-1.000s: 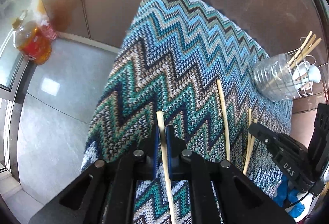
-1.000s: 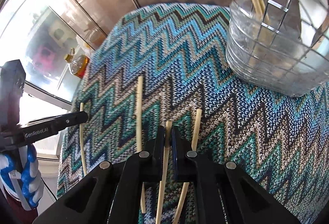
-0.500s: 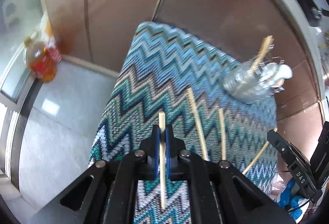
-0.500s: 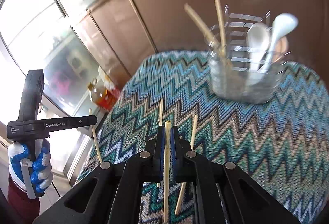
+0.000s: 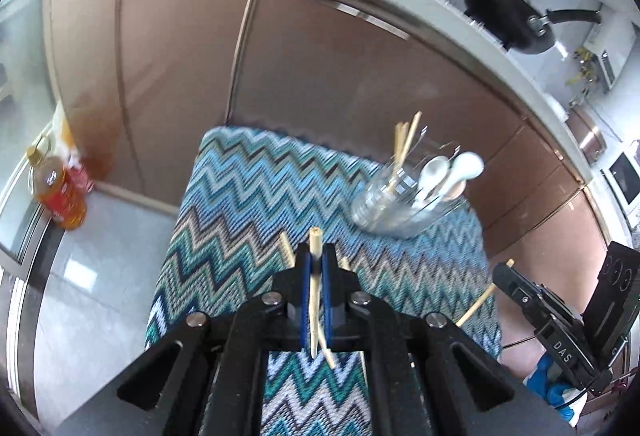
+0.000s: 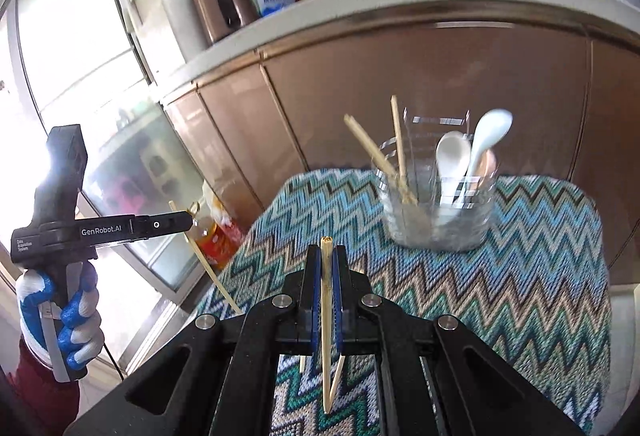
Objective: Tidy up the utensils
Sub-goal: 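Lift the chopsticks and carry them over the wire holder with both tools, then lower the chopsticks into the wire holder and open both tools, then withdraw both tools up from the holder and move back toward the cloth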
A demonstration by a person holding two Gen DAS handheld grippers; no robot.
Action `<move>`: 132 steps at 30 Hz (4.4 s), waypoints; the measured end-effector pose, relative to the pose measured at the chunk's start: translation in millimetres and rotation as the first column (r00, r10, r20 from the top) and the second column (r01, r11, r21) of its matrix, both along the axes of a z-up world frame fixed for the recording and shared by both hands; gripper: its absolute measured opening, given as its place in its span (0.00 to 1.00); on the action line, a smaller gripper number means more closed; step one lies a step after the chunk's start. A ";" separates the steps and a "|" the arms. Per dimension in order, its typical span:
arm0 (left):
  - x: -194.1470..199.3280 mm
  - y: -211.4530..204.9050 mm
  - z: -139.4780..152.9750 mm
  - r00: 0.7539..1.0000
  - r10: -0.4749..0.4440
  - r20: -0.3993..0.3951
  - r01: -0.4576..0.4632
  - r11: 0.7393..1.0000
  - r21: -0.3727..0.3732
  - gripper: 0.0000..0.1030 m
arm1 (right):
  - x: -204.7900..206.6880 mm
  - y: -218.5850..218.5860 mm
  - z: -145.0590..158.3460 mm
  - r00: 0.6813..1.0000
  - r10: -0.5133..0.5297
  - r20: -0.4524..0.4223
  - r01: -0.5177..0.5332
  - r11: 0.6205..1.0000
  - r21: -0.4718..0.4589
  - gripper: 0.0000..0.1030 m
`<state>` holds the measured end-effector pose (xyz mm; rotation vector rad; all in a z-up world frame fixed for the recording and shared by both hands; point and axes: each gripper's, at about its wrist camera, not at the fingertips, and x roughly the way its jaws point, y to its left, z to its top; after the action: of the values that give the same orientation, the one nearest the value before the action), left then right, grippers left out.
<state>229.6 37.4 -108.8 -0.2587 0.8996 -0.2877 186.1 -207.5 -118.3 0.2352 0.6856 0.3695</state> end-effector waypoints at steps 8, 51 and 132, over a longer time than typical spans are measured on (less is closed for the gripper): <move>16.5 -23.4 63.8 0.990 -0.042 0.133 0.052 0.996 -0.072 0.04 | 21.0 -23.6 63.1 0.989 -0.058 0.138 0.056 0.998 0.023 0.05; 45.3 -110.0 97.1 0.893 0.006 0.450 -0.021 0.999 0.027 0.22 | 52.6 -50.2 83.0 0.895 -0.289 0.340 0.301 0.953 0.018 0.27; -147.5 -62.8 89.3 0.735 0.264 0.624 -0.373 0.927 0.047 0.46 | -184.9 -126.9 67.4 0.566 -0.665 0.487 0.726 0.682 0.089 0.43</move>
<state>82.1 -25.4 -19.4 -0.1410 0.2163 0.0405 1.3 -334.4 -50.9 0.2667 0.0638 -0.3936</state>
